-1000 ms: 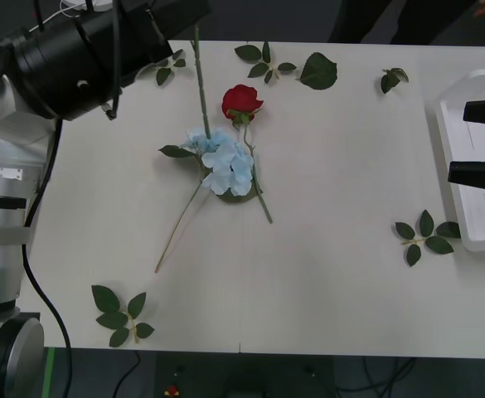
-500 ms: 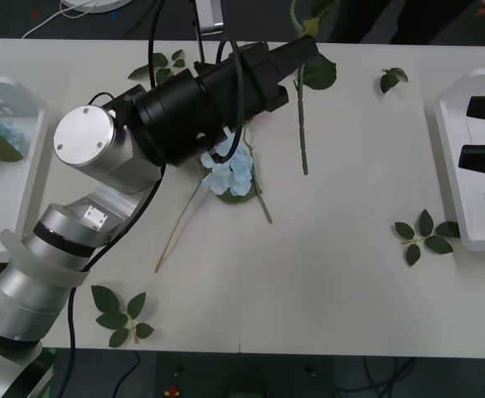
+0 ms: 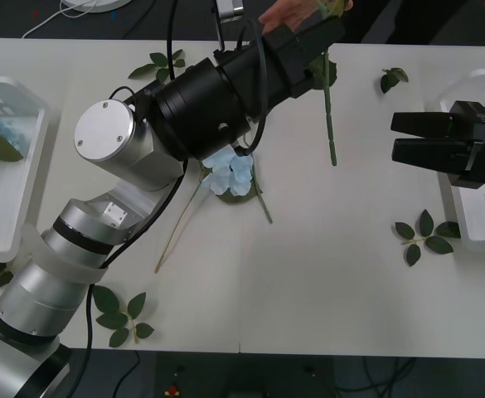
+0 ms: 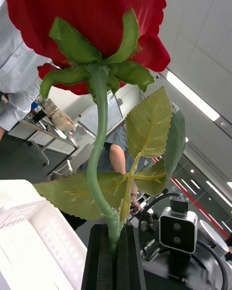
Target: Place the red flowers into the right box and the blue flowers into the left box. If a person shows an open palm, hand one flower to the person first, then continue sorting.
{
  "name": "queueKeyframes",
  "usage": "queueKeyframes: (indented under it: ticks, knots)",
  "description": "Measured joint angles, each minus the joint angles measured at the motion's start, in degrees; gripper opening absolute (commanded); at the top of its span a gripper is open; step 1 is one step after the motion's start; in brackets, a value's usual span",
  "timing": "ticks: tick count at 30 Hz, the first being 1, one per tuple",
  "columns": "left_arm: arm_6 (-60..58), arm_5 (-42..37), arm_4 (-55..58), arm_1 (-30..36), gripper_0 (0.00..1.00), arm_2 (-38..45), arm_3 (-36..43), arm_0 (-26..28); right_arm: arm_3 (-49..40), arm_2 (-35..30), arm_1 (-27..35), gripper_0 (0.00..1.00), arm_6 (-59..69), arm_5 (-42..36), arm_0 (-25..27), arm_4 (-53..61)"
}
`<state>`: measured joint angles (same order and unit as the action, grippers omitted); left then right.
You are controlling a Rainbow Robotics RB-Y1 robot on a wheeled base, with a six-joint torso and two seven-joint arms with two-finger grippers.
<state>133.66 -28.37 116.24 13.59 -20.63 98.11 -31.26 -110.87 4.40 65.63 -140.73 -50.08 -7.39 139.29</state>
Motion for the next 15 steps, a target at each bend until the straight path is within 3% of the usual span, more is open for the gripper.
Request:
queueKeyframes:
  ticks: [15]
  knots:
    - [0.00,0.08,0.76,0.00,0.00,0.00,0.00,0.00,0.26,13.71,-4.74,1.00,0.00,9.67,-12.21,0.04]
